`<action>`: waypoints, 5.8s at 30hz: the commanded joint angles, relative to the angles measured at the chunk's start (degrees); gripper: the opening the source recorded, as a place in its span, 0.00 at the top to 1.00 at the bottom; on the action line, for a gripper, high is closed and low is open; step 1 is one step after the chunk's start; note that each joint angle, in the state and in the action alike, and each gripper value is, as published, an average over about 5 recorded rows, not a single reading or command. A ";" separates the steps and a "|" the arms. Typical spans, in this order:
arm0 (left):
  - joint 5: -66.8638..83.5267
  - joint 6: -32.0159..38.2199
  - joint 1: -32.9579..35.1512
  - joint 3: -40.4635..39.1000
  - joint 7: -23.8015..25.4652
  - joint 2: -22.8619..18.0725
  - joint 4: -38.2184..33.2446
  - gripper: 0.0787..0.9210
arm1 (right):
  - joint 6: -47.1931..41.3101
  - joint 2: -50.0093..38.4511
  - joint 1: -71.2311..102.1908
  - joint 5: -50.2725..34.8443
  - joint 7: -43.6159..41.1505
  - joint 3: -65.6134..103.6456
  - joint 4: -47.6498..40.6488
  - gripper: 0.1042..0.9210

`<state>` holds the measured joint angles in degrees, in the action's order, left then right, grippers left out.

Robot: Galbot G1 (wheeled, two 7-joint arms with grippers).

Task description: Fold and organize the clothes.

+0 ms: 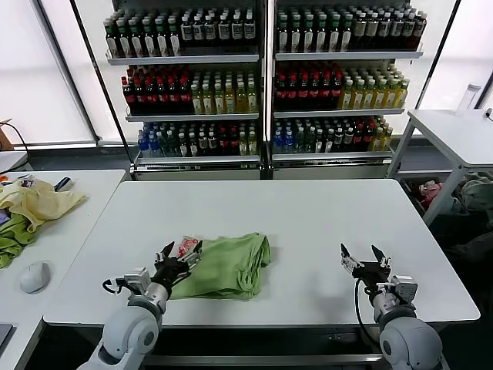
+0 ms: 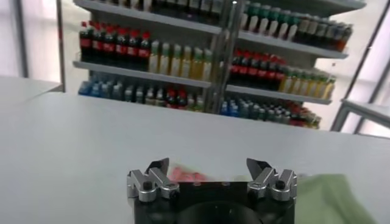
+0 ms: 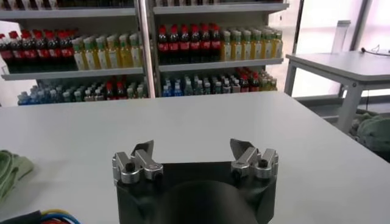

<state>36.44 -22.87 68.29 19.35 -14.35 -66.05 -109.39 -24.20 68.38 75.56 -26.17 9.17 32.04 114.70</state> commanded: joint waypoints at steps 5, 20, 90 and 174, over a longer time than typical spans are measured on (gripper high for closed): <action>5.70 -3.51 2.61 2.53 1.94 0.65 4.42 0.12 | -0.05 0.05 0.49 0.10 0.07 0.57 0.58 0.12; 31.34 -7.97 2.77 6.68 4.67 -1.83 2.66 0.49 | -0.22 0.15 1.62 0.06 0.24 1.33 2.16 0.12; -18.42 0.07 -20.12 -26.04 1.23 -10.77 10.98 0.90 | 0.56 1.06 2.05 0.38 -0.33 1.71 7.17 0.12; -13.12 10.20 1.77 3.48 -3.63 5.79 -1.06 0.12 | 8.86 -0.45 -43.17 25.76 -11.60 -27.64 -43.89 0.84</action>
<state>23.36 -12.55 70.07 23.04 -18.02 -60.37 -110.39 -19.71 70.77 31.52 -8.12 0.82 1.26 71.46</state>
